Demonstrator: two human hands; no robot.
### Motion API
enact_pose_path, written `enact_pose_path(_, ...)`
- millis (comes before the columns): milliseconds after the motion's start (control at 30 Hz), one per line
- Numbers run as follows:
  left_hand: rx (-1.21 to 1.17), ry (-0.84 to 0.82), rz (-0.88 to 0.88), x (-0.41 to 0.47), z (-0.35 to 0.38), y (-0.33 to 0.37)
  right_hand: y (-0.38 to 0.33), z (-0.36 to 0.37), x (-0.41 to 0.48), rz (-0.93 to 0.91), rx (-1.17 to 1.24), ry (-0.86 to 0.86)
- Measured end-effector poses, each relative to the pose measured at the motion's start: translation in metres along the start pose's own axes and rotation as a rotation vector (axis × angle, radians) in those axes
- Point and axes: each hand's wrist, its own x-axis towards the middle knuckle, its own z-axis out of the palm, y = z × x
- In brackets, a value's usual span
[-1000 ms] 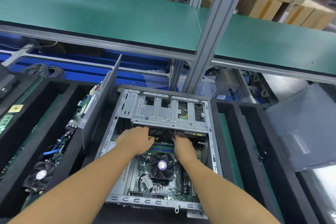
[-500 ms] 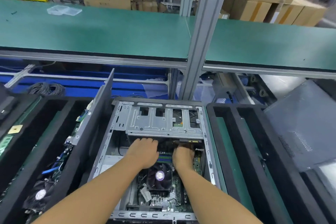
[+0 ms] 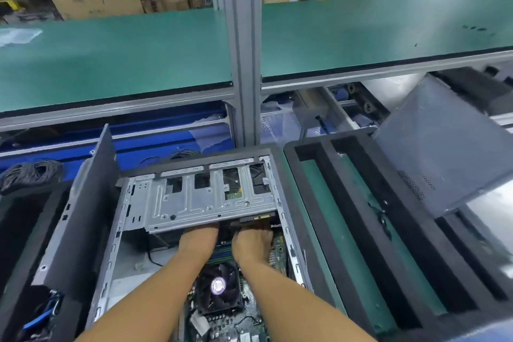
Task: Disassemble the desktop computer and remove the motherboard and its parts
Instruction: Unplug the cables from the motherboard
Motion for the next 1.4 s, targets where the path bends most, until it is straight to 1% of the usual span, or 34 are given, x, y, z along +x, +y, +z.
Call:
enact_pose_path(67, -0.012, 0.013, 0.018, 0.003, 0.002, -0.003, -0.001, -0.002, -0.002, -0.013, -0.016, -0.01)
enact_pose_path(267, 0.163, -0.001, 0.119, 0.009, 0.009, -0.007, -0.003, -0.003, -0.001, -0.019, -0.003, -0.033)
enact_pose_path(333, 0.179, -0.006, 0.134, 0.009, 0.012, -0.007, -0.002, -0.003, -0.001, -0.017, 0.004, -0.032)
enact_pose_path(600, 0.066, -0.036, 0.121, 0.015, 0.006, -0.008, -0.003, -0.002, -0.002, -0.014, 0.027, -0.032)
enact_pose_path(800, 0.065, 0.074, 0.122, 0.007, 0.009, -0.007, -0.002, -0.003, -0.003, -0.001, 0.051, -0.01)
enact_pose_path(1167, -0.031, 0.051, 0.087, 0.006, 0.006, -0.004, -0.003, -0.002, -0.002, 0.015, 0.046, -0.009)
enact_pose_path(1300, 0.068, 0.017, 0.111, 0.009, 0.004, -0.005, -0.002, -0.001, -0.001, 0.015, 0.055, -0.008)
enact_pose_path(1400, 0.088, 0.013, 0.123, 0.007, 0.006, -0.005, -0.002, -0.001, -0.001, 0.014, 0.037, -0.026)
